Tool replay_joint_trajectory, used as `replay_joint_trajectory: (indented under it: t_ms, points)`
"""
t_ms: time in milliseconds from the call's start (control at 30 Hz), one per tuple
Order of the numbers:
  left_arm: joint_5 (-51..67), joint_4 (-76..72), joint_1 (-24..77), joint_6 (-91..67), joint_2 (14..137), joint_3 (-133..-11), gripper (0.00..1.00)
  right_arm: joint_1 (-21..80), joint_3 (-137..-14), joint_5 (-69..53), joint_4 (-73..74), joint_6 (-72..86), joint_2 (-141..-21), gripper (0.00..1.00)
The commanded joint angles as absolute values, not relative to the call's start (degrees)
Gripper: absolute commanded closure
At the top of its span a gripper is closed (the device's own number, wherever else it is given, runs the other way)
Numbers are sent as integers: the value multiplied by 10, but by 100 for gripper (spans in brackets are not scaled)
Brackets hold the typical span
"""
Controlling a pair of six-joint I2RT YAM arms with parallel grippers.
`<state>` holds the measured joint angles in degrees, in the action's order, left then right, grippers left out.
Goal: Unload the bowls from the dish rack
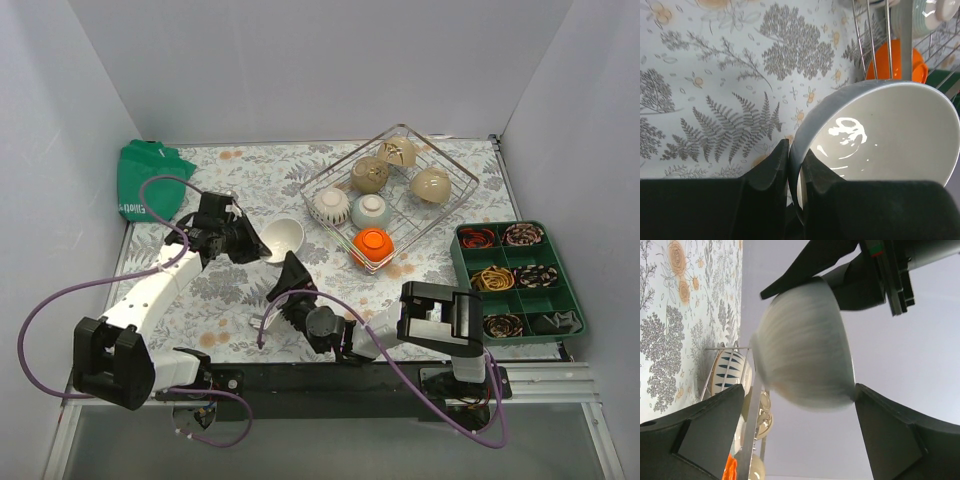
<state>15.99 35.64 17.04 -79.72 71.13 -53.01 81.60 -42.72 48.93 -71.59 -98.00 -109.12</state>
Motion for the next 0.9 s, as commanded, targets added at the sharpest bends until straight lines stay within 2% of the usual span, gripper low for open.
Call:
replay_joint_trajectory:
  t_ms: [0,267,533,767,867]
  points:
    - [70,335,168,-781,700,-588,100,815,-414,511,-962,-921,-1059,1]
    - [-86,305,147,-760,731,-608,100,817,-388,542,-891,-818,-1020,1]
    - [-132,206,62,-751,787,-576,100,810,-411,535,-485,-522,-906,1]
    - [-121,141,9,-748,876,-569,100,775,-449,483,-210,-309,-842,1]
    - [-99,122,2,-743,912,-575,100,751,-454,445,-147,-235,-808,2]
